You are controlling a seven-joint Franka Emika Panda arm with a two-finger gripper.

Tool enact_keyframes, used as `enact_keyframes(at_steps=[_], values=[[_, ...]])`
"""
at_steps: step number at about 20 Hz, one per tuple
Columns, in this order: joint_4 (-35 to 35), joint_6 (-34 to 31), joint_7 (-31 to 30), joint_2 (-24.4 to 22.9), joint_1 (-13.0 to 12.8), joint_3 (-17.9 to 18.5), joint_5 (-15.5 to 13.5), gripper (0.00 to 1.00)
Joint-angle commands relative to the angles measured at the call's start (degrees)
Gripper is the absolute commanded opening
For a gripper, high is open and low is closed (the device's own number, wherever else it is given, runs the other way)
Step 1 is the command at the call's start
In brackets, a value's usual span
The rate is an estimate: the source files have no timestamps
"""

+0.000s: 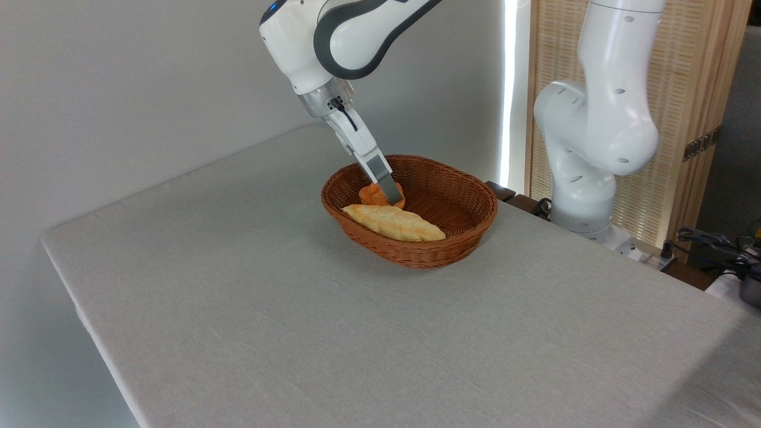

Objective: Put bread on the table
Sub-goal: 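Close the gripper on the small orange bun inside the basket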

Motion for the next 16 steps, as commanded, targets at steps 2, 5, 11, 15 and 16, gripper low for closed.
enact_keyframes(at_steps=[2, 5, 11, 15, 16], values=[[0.13, 0.67, -0.08, -0.15, 0.41, 0.04, 0.83, 0.73], [0.13, 0.58, 0.62, -0.15, 0.41, 0.04, 1.37, 0.45], [0.22, 0.15, 2.64, -0.32, 0.32, 0.04, 1.55, 0.45], [0.31, -0.03, 2.56, -0.58, 0.23, 0.04, 1.55, 0.45], [0.39, -0.21, 2.56, -0.67, 0.23, 0.04, 1.55, 0.45]])
